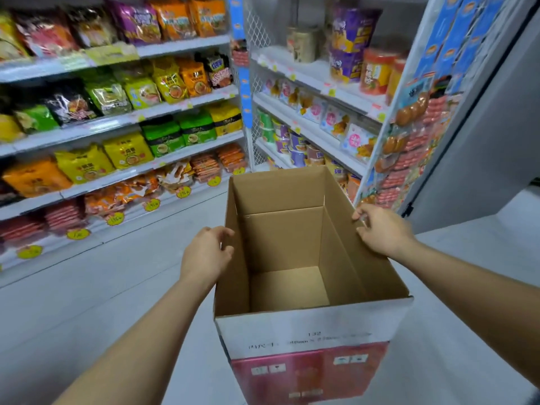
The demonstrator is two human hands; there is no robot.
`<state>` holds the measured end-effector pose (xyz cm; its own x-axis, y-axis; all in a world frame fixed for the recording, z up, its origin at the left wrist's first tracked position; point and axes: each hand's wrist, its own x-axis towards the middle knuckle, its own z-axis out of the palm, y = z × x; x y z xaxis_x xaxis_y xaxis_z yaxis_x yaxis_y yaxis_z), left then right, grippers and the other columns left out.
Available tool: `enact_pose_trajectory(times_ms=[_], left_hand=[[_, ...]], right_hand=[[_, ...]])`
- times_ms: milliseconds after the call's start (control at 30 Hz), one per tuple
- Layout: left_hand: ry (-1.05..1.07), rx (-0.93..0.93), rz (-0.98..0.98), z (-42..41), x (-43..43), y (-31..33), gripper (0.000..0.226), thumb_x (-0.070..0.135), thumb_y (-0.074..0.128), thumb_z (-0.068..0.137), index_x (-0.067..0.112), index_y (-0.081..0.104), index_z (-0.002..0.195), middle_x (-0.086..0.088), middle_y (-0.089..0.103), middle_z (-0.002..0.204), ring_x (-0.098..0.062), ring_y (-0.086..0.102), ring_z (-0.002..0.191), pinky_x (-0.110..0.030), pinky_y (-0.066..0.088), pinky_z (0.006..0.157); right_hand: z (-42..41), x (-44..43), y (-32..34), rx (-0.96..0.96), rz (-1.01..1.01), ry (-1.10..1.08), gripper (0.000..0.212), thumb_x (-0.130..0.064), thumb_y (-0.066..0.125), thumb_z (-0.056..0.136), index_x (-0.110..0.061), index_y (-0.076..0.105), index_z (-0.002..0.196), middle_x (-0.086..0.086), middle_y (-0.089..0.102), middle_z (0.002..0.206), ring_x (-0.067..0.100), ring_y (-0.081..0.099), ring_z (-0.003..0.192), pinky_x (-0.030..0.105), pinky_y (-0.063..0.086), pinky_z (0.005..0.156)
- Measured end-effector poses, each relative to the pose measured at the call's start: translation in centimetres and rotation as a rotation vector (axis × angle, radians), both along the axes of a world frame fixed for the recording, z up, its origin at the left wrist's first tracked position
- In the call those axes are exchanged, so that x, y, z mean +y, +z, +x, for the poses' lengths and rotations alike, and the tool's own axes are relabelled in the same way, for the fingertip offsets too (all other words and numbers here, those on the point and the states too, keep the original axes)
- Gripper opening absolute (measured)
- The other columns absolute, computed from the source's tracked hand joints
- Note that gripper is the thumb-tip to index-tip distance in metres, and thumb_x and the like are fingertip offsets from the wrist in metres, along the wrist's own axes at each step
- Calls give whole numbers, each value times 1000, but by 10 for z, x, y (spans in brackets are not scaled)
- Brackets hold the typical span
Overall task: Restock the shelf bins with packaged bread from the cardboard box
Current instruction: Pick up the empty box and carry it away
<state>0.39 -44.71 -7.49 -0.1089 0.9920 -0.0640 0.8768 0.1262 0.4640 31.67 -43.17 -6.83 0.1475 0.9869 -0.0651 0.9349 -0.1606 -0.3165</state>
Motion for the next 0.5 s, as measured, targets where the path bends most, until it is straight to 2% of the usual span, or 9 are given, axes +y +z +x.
enact_pose_trajectory(times_ms=[200, 300, 433, 500], left_hand=[[66, 7, -3, -25, 77, -5, 30, 16, 54, 91, 26, 63, 118, -5, 57, 120, -23, 60, 96, -31, 46, 82], [62, -2, -15, -36, 118, -17, 30, 16, 54, 91, 26, 64, 118, -6, 55, 119, -24, 60, 95, -31, 46, 82], [49, -15, -46, -46, 175, -38, 30, 17, 55, 91, 25, 64, 118, -8, 54, 116, -28, 60, 95, -31, 45, 82], [54, -24, -81, -46, 199, -50, 30, 16, 55, 91, 25, 64, 118, -9, 52, 115, -29, 60, 94, -31, 44, 82]], right_hand=[[-30, 100, -1, -46, -12, 74, 12, -22, 54, 92, -32, 52, 97, -2, 59, 82, 21, 57, 78, 30, 43, 61], [-42, 141, -11, -34, -21, 82, 12, -20, 55, 92, -30, 53, 98, -6, 53, 80, 19, 57, 80, 32, 48, 66], [-54, 196, -32, -9, -7, 105, 13, -15, 57, 90, -25, 53, 96, 0, 61, 94, 16, 53, 80, 28, 40, 64], [-55, 222, -45, -6, -1, 135, 14, -12, 58, 89, -21, 56, 99, 4, 64, 100, 16, 52, 83, 25, 37, 69]])
